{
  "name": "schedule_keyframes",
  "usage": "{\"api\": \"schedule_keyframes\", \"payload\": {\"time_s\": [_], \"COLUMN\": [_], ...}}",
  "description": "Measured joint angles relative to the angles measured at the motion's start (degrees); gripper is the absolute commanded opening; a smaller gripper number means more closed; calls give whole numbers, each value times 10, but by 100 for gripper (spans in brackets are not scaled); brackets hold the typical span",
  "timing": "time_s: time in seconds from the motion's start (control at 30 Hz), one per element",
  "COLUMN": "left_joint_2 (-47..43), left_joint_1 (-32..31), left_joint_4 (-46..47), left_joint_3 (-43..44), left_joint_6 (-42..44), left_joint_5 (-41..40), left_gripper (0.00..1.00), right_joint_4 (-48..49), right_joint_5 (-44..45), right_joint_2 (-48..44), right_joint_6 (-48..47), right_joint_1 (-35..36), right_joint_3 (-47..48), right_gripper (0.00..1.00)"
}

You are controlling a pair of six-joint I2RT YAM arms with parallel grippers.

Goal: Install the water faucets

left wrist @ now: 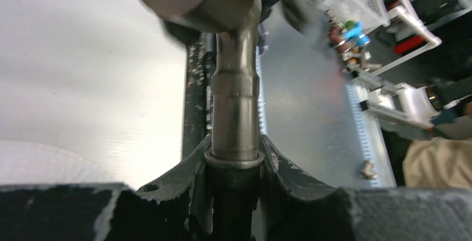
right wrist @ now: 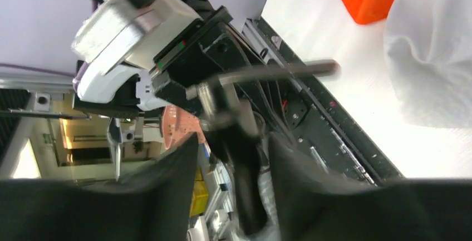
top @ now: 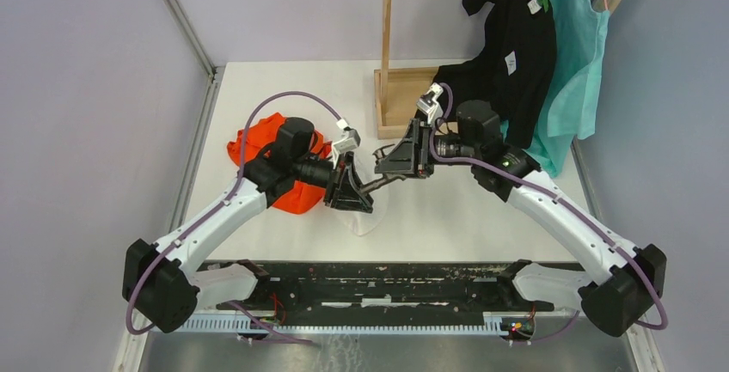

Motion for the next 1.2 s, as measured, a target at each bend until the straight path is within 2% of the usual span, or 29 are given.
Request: {"api": "schedule_keyframes", "payload": {"time_s": [0.07,0.13,0.3,0.43,0.53,0.67,0.8,0.97,1.2], "left_joint_2": [8,17,19,23,39,64,72,79,80], "left_joint_1": [-7,-14,-17,-13,-11,-9,-9,-9,-9], "left_joint_4": [11,31,74,88,89,89,84,77,75], "left_joint_3": [-2,-3,-5,-3,5,17,25,57,76], "left_joint_6": [8,9,8,0,-13,-41,-75,-127,-180], "left_joint_5": [-20,-35,-40,-25,-1,38,59,68,115], "left_gripper": [3,3,3,3,3,3,3,3,3], "right_joint_4": [7,-5,-129,-217,-230,-165,-99,-51,-32], "right_joint_5": [9,18,87,152,162,138,132,126,124], "right_joint_2": [9,13,-41,-113,-170,-279,-380,-367,-318], "right_joint_6": [56,70,-3,-120,-223,-381,-553,-738,-877], "right_joint_1": [-2,3,2,1,1,1,1,2,2], "right_joint_3": [-10,-10,10,51,52,-30,-118,-132,-131], "right_gripper": [88,97,100,99,94,95,92,92,93]}}
